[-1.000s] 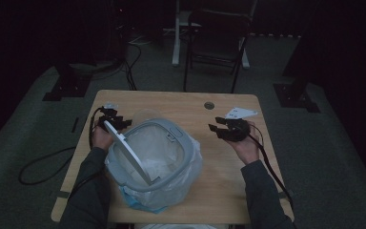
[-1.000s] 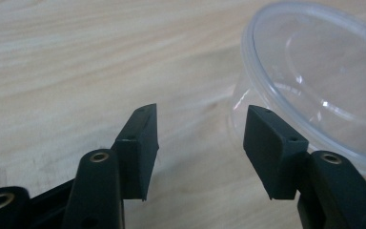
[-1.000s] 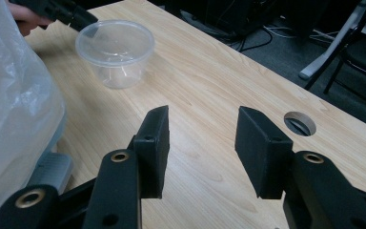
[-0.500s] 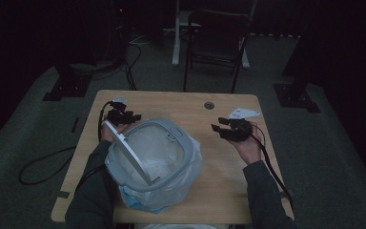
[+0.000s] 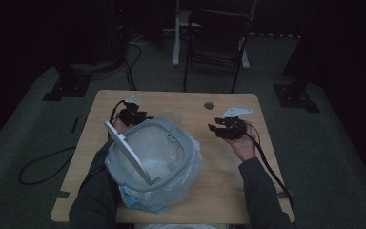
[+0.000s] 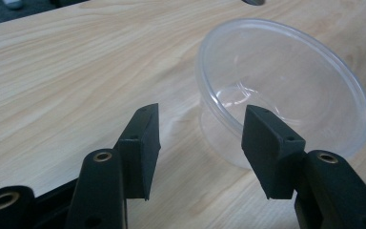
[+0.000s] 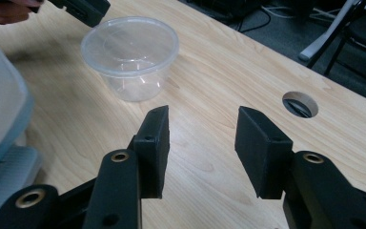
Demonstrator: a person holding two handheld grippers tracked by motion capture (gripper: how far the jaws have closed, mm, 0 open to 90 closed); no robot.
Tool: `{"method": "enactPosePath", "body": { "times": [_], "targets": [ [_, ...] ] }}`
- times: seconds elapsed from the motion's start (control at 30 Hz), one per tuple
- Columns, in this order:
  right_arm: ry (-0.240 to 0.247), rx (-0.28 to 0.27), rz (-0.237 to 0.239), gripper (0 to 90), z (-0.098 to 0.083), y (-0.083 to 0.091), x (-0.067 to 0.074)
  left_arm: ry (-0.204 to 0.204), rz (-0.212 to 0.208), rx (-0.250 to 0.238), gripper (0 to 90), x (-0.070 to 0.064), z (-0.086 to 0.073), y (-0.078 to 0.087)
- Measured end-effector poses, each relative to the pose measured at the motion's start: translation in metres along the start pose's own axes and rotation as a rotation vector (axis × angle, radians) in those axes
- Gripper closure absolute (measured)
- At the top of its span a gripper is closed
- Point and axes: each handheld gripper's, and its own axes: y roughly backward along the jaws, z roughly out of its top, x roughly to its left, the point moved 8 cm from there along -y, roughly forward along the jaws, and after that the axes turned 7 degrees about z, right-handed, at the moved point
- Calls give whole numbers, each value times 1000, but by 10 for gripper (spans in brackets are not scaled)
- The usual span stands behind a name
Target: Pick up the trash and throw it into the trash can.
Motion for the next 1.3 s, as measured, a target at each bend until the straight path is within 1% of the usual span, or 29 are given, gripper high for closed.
{"method": "enactPosePath", "body": {
  "times": [0.2, 0.27, 0.37, 0.43, 0.6, 0.77, 0.83, 0.9, 1.07, 1.1, 1.13, 1.27, 1.3],
  "targets": [
    [-13, 12, 19, 547, 2, -20, 0, -46, -50, 13, 479, -18, 1, -7],
    [-15, 18, 23, 547, 3, -26, 0, -54, -65, 12, 478, -24, 2, -9],
    [-24, 12, 36, 546, 6, -33, 0, -66, -65, 22, 476, -27, 0, -10],
    [-34, 6, 38, 546, 10, -38, -1, -58, -59, 18, 474, -24, -1, -8],
    [-51, 6, 48, 546, 17, -53, -3, -19, -35, -22, 473, -14, -3, 6],
    [-53, 14, 48, 535, 29, -68, -5, 26, -4, -49, 471, -1, -12, 19],
    [-59, 6, 51, 519, 36, -73, -6, 40, 5, -58, 470, 2, -17, 25],
    [-60, 9, 49, 496, 43, -79, -7, 50, 16, -67, 468, 6, -22, 31],
    [-55, 50, 49, 486, 51, -98, -8, 65, 46, -81, 465, 11, -33, 46],
    [-49, 54, 51, 486, 52, -101, -8, 66, 50, -81, 464, 12, -36, 48],
    [-54, 61, 56, 486, 53, -105, -7, 67, 58, -81, 464, 13, -38, 50],
    [-35, 87, 61, 486, 56, -118, -6, 63, 75, -71, 459, 14, -48, 56],
    [-41, 102, 57, 485, 55, -121, -7, 59, 78, -67, 458, 14, -50, 57]
  ]
}}
